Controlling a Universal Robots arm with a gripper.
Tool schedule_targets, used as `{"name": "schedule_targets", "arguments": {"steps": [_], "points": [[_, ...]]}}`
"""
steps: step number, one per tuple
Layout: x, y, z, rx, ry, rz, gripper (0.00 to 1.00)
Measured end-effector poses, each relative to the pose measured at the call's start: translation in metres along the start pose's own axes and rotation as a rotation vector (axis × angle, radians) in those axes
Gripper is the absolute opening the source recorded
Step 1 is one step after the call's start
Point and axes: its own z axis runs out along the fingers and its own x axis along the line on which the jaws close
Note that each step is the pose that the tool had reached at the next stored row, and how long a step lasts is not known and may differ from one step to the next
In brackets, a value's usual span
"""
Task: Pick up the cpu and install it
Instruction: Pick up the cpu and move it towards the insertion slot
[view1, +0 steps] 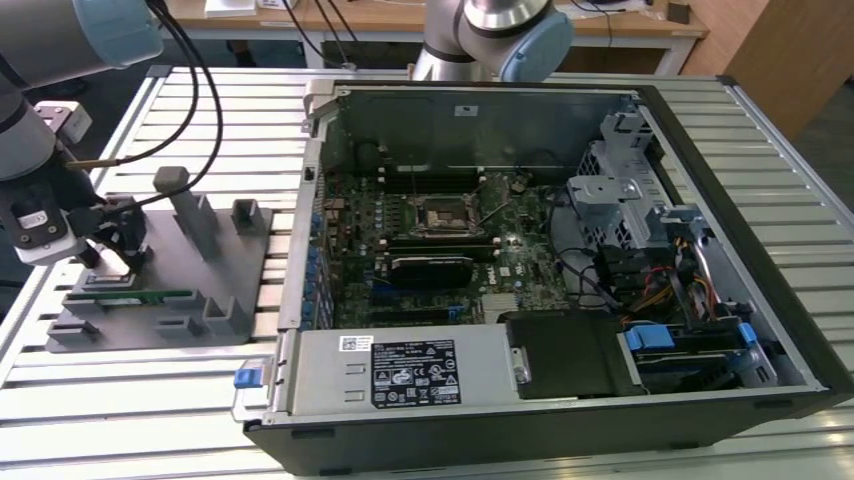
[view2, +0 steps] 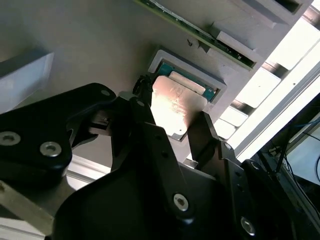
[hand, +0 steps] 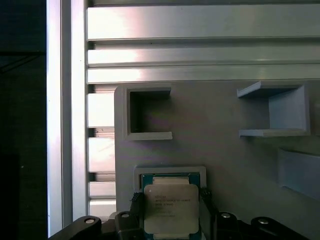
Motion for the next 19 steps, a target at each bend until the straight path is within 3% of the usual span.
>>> {"name": "schedule_targets", "arguments": {"steps": [9,11,19], "points": [[0.0,-0.0001,0.0009,0.0001,0.0003,0.0,0.53],[0.0001,-0.0001,0.0009,0.0001,0.0003,-0.002,0.6],[0.0005,-0.0023,0.0009,0.0004,0.0005,-0.007,0.58]]}}
